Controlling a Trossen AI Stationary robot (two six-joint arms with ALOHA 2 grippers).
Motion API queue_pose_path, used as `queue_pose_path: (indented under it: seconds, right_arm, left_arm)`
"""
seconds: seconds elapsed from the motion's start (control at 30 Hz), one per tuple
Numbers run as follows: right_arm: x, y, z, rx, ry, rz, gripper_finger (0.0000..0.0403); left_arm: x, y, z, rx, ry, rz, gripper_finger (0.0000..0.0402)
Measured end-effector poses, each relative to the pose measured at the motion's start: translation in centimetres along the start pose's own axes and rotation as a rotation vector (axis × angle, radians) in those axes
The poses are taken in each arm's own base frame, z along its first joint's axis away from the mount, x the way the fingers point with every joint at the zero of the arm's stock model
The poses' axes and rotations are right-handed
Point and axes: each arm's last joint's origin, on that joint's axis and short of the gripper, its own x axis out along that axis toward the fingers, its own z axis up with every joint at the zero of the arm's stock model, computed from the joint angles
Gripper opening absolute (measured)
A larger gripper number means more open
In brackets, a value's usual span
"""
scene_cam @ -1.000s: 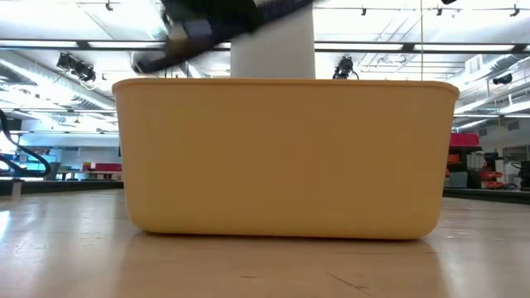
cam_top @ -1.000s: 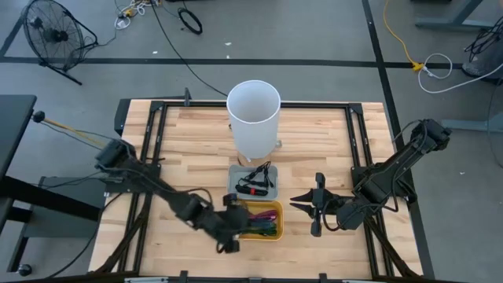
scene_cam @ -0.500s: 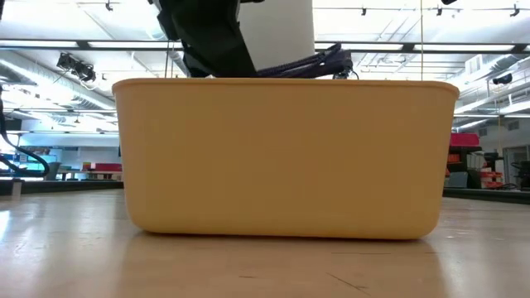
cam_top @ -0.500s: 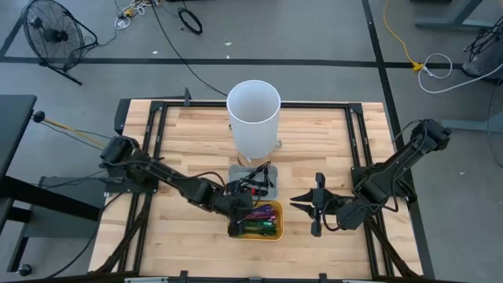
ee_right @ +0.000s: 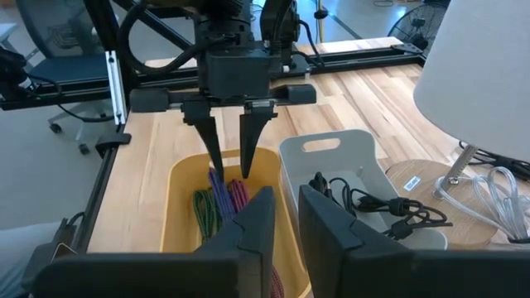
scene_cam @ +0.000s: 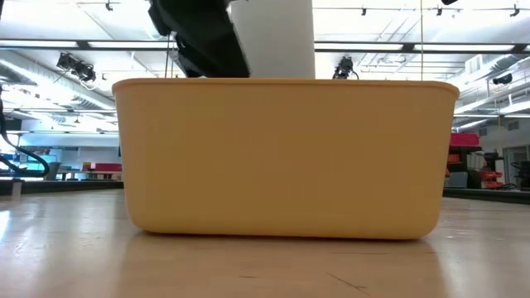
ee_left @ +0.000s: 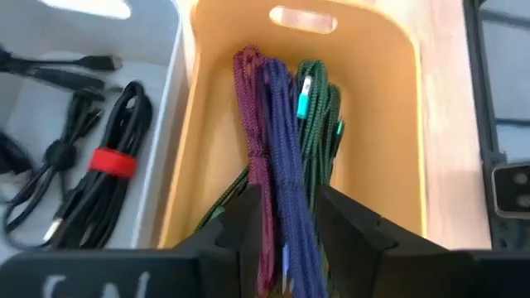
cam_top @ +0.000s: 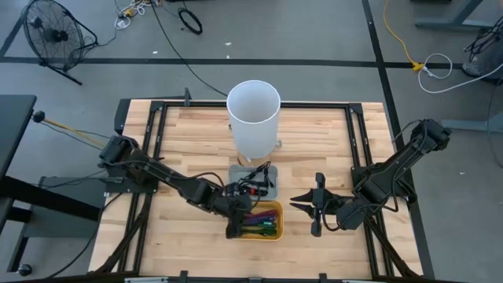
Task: Pick & Place USB Port
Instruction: Put the black charger cable into the gray bin
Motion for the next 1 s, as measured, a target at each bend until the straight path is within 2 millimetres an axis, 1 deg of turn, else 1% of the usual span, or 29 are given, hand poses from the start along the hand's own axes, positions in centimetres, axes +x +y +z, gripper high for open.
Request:
queue_pose_path:
  seconds: [0.1,0.23,0.3,0.47,0.57,0.6,0.7,0.8,0.9,1.0]
  right_arm:
    - [0.0,0.0,0.0,-0.001,0.002,0.002,0.0058]
    - [0.0,0.0,0.0,-0.004,0.005,0.000,0.0058]
    - [0.0,0.0,-0.1,-0.004,0.005,0.001,0.0058]
    - [0.0,0.0,-0.1,0.000,0.005,0.000,0.0058]
    - [0.0,0.0,0.0,0.000,0.004,0.000,0.0058]
    - [0.0,0.0,0.0,0.000,0.004,0.000,0.0058]
    - [0.0,0.0,0.0,0.000,0.004,0.000,0.0058]
    - [0.1,0.0,-0.1,-0.002,0.005,-0.001,0.0058]
    - [0.1,0.1,-0.2,-0.003,0.007,-0.001,0.0058]
    - [0.2,0.1,-0.2,-0.011,0.012,-0.003,0.0058]
  left_arm:
    - [-1.3,0.1,0.1,0.019,0.005,0.003,0.0117]
    - [-3.9,0.1,-0.2,0.042,0.009,0.042,0.0115]
    - [-5.6,0.3,-0.4,0.061,-0.011,0.108,0.0115]
    - [-9.9,0.7,-1.1,0.121,-0.111,0.340,0.0115]
    - [-12.0,1.2,-1.2,0.109,-0.222,0.476,0.0115]
    - [-12.5,1.6,-1.2,0.113,-0.231,0.504,0.0115]
    - [-12.9,3.2,-1.4,0.093,-0.232,0.561,0.0115]
    - [-12.6,5.7,-2.2,0.061,-0.211,0.638,0.0115]
    - [-12.1,8.5,-3.7,0.016,-0.165,0.709,0.0115]
    - [-11.9,11.3,-5.1,-0.070,-0.174,0.744,0.0115]
